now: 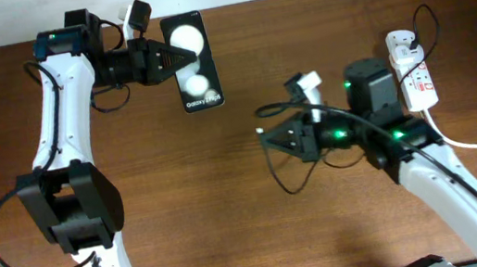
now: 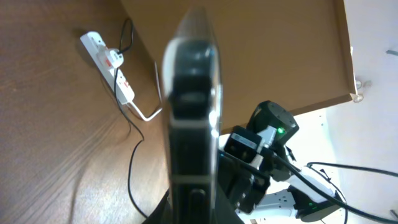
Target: Plug charger to phone and switch on socket
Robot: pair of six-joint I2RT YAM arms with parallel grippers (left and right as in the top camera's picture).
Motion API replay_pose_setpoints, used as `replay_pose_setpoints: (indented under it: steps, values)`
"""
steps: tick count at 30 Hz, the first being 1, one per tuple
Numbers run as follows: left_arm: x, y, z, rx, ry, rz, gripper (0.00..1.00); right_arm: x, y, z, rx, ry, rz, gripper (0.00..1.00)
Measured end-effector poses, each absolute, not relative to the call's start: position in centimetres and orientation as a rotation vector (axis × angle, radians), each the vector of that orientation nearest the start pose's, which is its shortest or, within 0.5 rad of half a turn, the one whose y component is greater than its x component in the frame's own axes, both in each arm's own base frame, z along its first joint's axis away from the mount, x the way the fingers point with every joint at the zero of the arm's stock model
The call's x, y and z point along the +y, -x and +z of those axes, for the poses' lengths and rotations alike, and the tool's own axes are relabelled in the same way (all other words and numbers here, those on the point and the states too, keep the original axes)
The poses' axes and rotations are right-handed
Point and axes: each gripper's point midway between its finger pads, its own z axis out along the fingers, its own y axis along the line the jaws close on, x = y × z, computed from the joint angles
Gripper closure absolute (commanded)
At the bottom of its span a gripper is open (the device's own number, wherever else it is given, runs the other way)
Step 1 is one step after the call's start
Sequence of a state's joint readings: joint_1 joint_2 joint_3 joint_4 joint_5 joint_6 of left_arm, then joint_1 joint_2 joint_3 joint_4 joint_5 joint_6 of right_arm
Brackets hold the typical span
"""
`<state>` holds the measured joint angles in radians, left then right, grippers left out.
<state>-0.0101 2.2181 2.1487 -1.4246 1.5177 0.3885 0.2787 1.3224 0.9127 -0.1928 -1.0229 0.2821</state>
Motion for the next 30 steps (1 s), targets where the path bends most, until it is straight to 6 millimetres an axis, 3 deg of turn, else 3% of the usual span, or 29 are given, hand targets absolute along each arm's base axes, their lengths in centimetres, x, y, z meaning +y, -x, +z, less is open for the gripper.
replay_pose_setpoints:
  steps: [2,6,13,30]
  values:
    - [-17.8,-43.2,28.4,2.023,-0.482,-1.926,1.0,25.2,-29.0,23.5,2.047,0.63,1.468,0.96]
    - [-18.8,-42.7,28.4,2.028,-0.506,-1.941,1.0,27.0,-29.9,22.5,2.072,0.58,1.517,0.96]
    - [-21.4,-41.8,28.5,2.015,-0.599,-1.959,1.0,27.3,-30.8,23.0,2.055,0.534,1.532,0.96]
    - [-22.8,-41.1,28.5,2.036,-0.608,-1.996,1.0,27.3,-31.3,23.5,2.038,0.504,1.523,0.96]
